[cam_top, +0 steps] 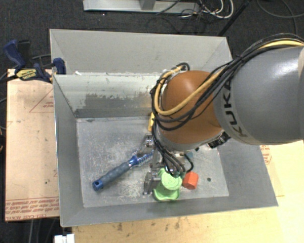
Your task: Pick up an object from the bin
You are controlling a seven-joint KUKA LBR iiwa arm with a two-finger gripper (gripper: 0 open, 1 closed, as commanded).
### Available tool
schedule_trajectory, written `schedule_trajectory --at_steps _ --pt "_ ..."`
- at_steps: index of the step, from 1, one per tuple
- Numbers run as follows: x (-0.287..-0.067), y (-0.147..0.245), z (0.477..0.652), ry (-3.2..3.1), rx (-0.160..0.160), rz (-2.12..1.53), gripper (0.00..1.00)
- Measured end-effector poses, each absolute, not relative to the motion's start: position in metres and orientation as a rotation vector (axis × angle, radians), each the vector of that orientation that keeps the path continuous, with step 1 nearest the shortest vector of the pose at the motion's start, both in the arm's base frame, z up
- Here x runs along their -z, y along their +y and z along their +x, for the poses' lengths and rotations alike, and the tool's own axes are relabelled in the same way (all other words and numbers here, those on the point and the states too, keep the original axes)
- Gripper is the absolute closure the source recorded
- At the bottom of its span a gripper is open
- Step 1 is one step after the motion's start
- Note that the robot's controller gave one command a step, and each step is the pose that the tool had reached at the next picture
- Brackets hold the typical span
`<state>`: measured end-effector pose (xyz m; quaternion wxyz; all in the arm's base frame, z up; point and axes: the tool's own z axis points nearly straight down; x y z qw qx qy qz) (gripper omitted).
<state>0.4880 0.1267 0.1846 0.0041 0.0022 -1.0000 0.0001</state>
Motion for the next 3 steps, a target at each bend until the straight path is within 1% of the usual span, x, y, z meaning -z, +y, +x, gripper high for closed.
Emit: schedule_trajectory --at_steps 1,3 --pt "-0.0742 0.1099 0.5713 -3.112 0.007 0.406 0.00" --pt "-0.0790 0.1120 0.5733 -3.117 0.003 0.400 0.00"
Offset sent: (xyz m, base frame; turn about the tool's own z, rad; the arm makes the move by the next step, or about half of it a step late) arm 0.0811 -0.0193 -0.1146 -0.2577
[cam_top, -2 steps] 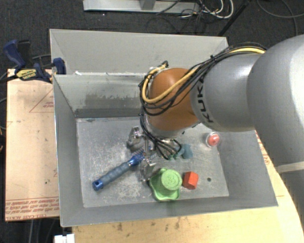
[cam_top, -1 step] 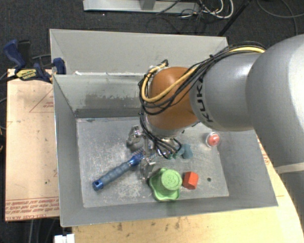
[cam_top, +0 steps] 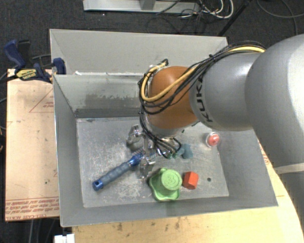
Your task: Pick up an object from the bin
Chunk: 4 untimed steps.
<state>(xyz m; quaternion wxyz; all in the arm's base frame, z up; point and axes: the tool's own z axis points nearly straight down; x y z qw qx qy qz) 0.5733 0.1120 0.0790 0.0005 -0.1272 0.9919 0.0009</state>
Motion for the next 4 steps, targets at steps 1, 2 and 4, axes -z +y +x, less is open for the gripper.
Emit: schedule_trajectory --at_steps 1,2,4 --pt "-0.079 0.112 0.574 3.116 -0.003 -0.395 0.00" --pt "-0.080 0.113 0.574 3.116 -0.003 -0.390 0.00" --pt "-0.106 0.114 0.576 3.115 -0.003 -0.386 1.00"
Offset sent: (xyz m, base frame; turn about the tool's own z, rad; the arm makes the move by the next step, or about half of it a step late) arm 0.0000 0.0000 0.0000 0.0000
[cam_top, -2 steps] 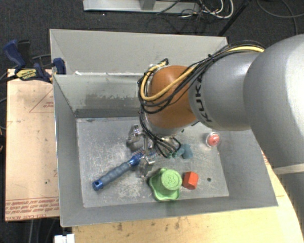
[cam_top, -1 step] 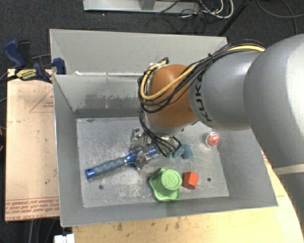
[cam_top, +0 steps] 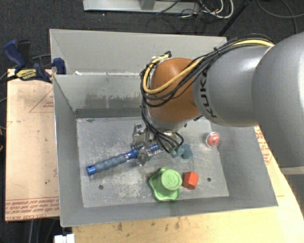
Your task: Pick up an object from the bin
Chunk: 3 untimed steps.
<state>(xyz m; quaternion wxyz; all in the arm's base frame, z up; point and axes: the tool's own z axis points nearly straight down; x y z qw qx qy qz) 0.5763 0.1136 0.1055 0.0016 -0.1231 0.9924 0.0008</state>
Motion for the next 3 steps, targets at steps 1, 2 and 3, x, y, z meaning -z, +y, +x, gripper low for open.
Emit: schedule_trajectory --at_steps 1,2,3 --pt "-0.155 0.114 0.577 3.113 -0.002 -0.383 1.00" --pt "-0.174 0.114 0.578 3.115 -0.002 -0.380 1.00" --pt "-0.189 0.115 0.578 3.116 -0.002 -0.376 1.00"
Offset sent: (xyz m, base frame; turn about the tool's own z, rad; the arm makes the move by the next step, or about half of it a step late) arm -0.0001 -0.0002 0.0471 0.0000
